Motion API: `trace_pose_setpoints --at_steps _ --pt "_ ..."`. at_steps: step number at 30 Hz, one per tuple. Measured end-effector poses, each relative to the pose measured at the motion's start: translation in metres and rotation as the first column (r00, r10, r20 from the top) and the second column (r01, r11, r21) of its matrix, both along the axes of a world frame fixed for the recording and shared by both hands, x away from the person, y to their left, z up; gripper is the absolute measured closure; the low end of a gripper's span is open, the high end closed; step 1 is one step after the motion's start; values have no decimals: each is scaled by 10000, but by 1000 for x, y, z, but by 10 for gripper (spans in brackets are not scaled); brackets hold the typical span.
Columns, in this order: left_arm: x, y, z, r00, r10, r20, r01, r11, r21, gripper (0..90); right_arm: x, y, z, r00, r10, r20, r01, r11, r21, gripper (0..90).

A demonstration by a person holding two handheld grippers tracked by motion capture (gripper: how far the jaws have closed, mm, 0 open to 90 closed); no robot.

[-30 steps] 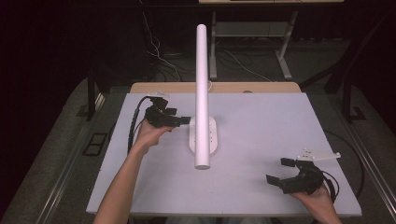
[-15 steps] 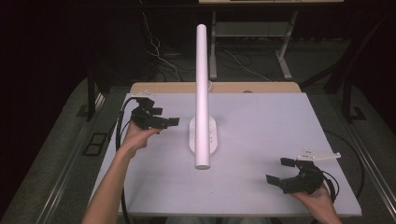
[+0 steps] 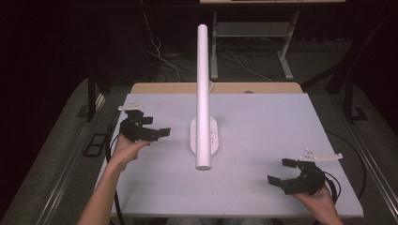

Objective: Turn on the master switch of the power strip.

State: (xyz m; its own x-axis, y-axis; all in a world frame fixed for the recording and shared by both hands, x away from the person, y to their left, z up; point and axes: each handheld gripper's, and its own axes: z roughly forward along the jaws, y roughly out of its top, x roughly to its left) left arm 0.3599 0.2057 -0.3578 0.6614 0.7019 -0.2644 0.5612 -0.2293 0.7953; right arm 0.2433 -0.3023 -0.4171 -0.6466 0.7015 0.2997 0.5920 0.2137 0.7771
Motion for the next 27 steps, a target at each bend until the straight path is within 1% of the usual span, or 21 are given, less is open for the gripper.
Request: trace_pose_setpoints --at_steps 1,3,4,7,12,13,16,20,24,26,27 --pt "-3 1 -2 10000 -11 -14 11 10000 -69 0 0 0 0 10000 -3 -1 3 10000 1 3" --pt "-9 3 -5 10000 -40 -3 40 10000 40 0 0 1 0 10000 -24 -14 24 10000 -8 3" --pt "-12 3 -7 10000 26 -25 -26 10000 23 0 0 1 0 10000 -24 -14 24 10000 -8 3" --pt "-21 4 -10 10000 17 9 -17 10000 58 0 0 1 0 10000 -29 -19 29 10000 -23 3" --pt "-36 5 -13 9998 51 190 -50 10000 -54 0 0 0 0 10000 -50 61 50 10000 -53 3" --pt "-39 5 -13 9997 54 243 -55 10000 33 0 0 0 0 10000 -51 72 51 10000 -53 3" --pt "-49 3 -16 9993 -23 377 20 10000 88 0 0 1 1 10000 -47 50 48 10000 -56 3" --pt "-61 1 -25 9991 24 422 -25 10000 23 0 0 1 1 10000 -27 50 28 10000 -71 3" --pt "-71 -2 -34 9991 134 398 -125 9997 -214 0 -1 2 1 10000 17 89 -16 10000 -60 3" --pt "-76 -4 -39 9990 178 418 -167 9995 -267 0 -1 2 1 10000 18 96 -17 10000 -36 3" --pt "-79 -4 -41 9991 157 397 -148 9996 -223 0 -1 2 1 10000 11 94 -10 10000 -37 3"
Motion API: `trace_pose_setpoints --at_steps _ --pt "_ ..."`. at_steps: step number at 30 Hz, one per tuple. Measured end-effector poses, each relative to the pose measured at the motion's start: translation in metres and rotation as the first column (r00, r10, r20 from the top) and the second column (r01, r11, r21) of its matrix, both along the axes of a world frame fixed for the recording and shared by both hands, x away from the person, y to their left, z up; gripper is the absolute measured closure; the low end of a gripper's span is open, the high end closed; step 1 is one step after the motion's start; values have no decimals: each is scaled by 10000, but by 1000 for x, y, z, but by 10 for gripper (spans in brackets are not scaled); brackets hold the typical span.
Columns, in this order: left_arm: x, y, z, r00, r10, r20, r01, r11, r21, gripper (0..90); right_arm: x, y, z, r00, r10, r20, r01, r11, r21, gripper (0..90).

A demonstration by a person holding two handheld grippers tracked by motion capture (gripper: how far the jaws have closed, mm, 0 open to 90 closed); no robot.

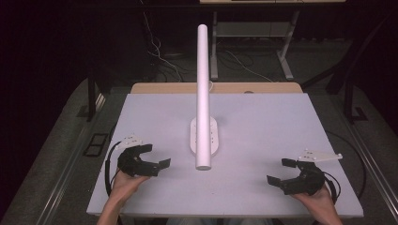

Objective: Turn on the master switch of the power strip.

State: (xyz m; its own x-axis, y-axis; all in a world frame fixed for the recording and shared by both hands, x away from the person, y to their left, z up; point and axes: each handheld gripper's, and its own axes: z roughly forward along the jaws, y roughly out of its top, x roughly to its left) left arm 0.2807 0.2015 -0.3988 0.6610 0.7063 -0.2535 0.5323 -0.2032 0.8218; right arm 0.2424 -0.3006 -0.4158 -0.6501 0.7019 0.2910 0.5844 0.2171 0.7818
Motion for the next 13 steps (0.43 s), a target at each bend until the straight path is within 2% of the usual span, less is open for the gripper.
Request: trace_pose_setpoints --at_steps 2,5,6,8,13 --pt "-6 0 -4 10000 23 54 -23 10000 41 0 -1 0 0 10000 -27 -37 27 10000 17 3" --pt "-14 2 -9 9997 228 122 -225 9995 -206 0 -1 0 0 10000 -35 -24 35 10000 28 3" --pt "-16 2 -10 9997 233 109 -231 9996 -176 0 -1 0 0 10000 -51 -26 51 10000 30 3" --pt "-19 1 -11 9999 96 127 -95 9999 -74 0 -1 0 0 10000 -80 -24 80 10000 42 3" --pt "-24 -3 -12 9996 -168 221 171 9998 -143 0 -2 1 0 9999 -91 65 91 9999 46 3"
